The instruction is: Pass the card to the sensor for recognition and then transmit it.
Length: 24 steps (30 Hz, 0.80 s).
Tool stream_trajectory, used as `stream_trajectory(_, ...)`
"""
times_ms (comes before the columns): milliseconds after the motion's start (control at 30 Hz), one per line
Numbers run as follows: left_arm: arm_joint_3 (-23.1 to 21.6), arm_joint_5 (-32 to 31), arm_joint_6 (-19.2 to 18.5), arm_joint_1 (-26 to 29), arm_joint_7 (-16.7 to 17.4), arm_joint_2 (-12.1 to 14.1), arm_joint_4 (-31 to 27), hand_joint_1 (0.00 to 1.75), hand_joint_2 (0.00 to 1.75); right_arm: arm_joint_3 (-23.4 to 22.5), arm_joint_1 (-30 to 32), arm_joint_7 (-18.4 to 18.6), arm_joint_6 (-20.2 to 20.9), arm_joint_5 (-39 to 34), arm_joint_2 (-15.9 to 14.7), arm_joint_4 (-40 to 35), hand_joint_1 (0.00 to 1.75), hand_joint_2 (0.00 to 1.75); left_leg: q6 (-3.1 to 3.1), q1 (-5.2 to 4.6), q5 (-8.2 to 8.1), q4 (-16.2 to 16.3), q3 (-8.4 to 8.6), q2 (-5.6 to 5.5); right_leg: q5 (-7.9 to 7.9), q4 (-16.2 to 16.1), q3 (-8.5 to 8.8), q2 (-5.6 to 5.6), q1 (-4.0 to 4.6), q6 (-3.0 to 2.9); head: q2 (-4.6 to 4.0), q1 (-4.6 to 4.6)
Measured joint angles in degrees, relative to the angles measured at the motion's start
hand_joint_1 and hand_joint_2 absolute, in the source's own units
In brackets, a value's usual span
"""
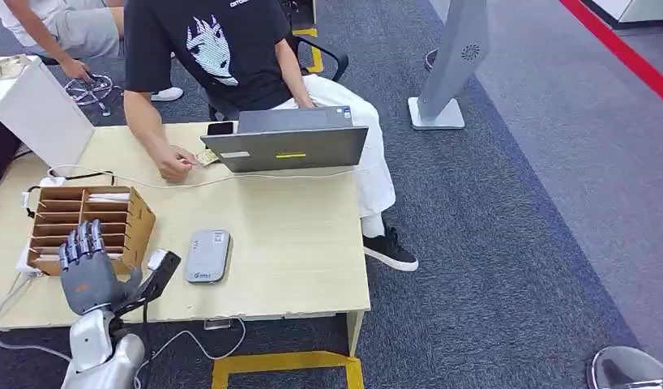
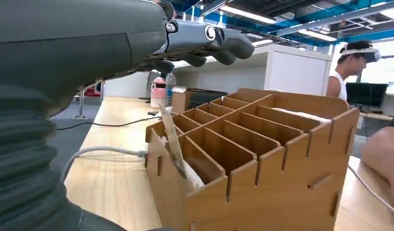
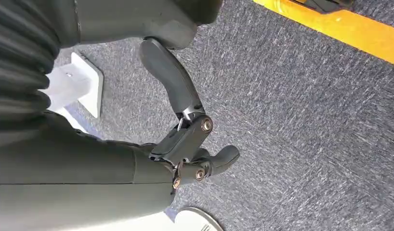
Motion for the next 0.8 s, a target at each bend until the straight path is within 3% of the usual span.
stream_trajectory(633, -1.0, 0.3, -0.5, -0.9, -0.2, -0.5, 2.2, 0.0, 1.75, 0.0, 0.0, -0.2, -0.5, -0.1, 0.0, 0.0, 0.0, 1.75, 0.0, 0.0, 0.0, 0.0, 0.0, 0.0, 0.0, 0.0, 0.0, 0.0, 0.0, 0.0, 0.0, 0.0)
stream_trajectory(700, -1.3, 1.2, -3.5, -0.9, 0.0, -0.5, 2.2, 0.0, 1.75, 0.0, 0.0, -0.2, -0.6, -0.3, 0.0, 0.0, 0.0, 1.75, 0.0, 0.0, 0.0, 0.0, 0.0, 0.0, 0.0, 0.0, 0.0, 0.0, 0.0, 0.0, 0.0, 0.0)
stream_trajectory(800, -2.5, 2.7, -12.8, -0.2, 0.7, 0.6, 0.0, 0.0, 1.75, 0.0, 0.1, -0.2, -0.7, -0.8, -0.1, 0.0, 0.0, 1.75, 0.0, 0.01, 0.0, 0.0, 0.0, 0.0, 0.0, 0.0, 0.0, 0.01, 0.01, 0.0, 0.0, 0.0)
